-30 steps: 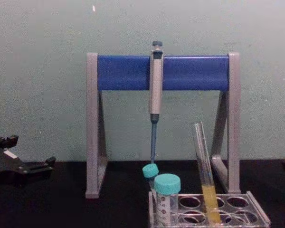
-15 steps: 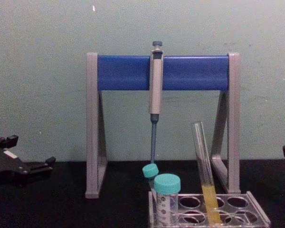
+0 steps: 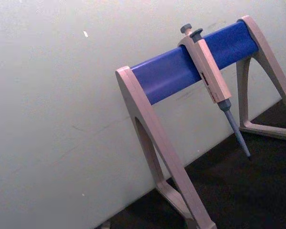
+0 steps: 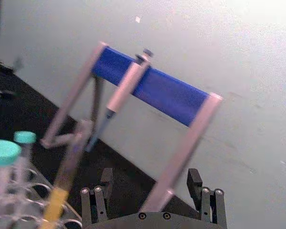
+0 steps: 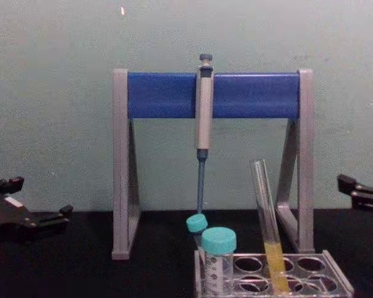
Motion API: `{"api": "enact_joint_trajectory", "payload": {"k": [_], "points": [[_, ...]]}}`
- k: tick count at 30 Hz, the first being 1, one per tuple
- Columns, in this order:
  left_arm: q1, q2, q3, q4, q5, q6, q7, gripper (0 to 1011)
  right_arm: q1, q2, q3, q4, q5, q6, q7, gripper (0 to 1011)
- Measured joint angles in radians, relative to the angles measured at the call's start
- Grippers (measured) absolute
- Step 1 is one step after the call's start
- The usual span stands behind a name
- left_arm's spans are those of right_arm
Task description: Pick up the test tube from the test tube rack, shake it, then place it back into the test tube rack.
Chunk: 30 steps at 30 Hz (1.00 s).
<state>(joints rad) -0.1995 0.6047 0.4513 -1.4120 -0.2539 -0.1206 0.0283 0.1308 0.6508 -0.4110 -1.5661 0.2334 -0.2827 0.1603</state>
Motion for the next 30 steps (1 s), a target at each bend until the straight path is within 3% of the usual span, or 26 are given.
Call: {"api": "enact_joint_trajectory", "payload": {"k": [6,14,20,30], "points": [[0.0,0.0,0.0,0.0,0.0,0.0,0.0,1001,0.023,-0.02,-0.017,0.0,0.047,0.004,0.093,1000],[0.0,0.0,0.0,0.0,0.0,0.0,0.0,1001,0.077,-0.082,-0.042,0.038,0.134,0.059,0.216,1000],[0.0,0.0,0.0,0.0,0.0,0.0,0.0,1001,0.114,-0.12,-0.05,0.065,0.169,0.134,0.263,1000],[0.0,0.0,0.0,0.0,0.0,0.0,0.0,1001,0.169,-0.172,-0.058,0.12,0.19,0.256,0.305,1000]]}}
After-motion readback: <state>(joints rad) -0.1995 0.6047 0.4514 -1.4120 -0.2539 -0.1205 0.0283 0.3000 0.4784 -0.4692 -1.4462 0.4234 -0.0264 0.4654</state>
